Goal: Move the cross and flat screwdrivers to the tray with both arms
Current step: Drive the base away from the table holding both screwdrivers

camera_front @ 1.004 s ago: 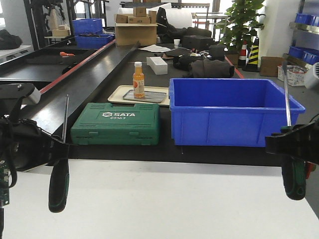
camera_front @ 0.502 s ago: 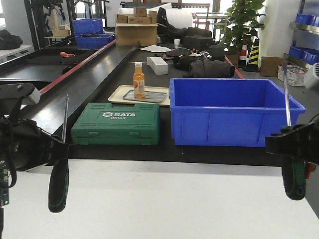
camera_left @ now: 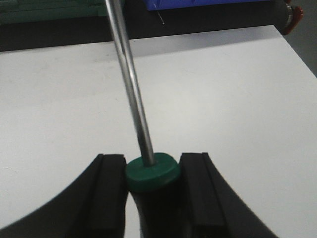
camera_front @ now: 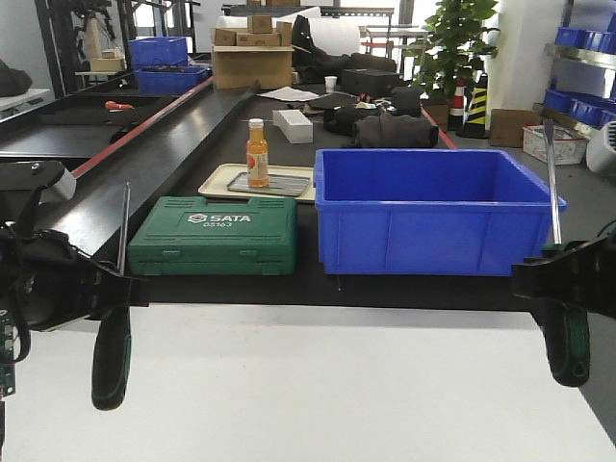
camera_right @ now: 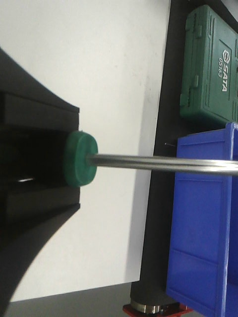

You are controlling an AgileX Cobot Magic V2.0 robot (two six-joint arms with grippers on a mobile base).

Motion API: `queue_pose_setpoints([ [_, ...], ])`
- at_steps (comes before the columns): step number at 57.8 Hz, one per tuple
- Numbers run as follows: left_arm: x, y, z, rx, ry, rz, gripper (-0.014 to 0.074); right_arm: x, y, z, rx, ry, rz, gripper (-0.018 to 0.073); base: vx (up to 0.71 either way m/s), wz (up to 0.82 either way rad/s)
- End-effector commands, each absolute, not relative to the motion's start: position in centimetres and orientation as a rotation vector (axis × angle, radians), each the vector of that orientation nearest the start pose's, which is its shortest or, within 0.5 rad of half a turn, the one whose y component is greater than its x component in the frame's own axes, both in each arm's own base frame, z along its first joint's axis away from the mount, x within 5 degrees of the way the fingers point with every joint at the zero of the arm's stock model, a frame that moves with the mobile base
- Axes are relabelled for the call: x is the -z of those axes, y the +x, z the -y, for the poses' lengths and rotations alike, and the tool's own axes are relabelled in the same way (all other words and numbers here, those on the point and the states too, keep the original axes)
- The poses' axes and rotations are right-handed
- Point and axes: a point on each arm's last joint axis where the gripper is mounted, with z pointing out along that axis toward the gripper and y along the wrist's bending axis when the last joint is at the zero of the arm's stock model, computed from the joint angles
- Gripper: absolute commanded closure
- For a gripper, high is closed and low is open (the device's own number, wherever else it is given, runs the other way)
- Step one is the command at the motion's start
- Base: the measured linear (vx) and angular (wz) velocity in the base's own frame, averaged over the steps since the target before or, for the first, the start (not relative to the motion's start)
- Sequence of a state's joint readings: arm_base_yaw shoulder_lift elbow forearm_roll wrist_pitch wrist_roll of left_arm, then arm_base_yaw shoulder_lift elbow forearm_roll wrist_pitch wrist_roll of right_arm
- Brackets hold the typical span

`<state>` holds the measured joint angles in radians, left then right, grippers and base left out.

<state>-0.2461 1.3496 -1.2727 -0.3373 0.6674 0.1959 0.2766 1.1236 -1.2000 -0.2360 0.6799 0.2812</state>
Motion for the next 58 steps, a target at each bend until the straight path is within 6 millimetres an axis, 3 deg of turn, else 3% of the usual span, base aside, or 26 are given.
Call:
queue_pose_setpoints([
  [1, -40.54, 27.81, 9.05, 0.433, 0.266, -2.061, 0.0597, -43.72, 22.65, -5.05, -0.092, -0.108, -1.924, 0.0568, -0.11, -0.14],
  [58, -40.55, 27.82, 9.04, 0.433, 0.265, -2.060, 0.0597, -43.72, 22.65, -5.06, -0.093, -0.108, -1.924, 0.0568, -0.20, -0.12],
])
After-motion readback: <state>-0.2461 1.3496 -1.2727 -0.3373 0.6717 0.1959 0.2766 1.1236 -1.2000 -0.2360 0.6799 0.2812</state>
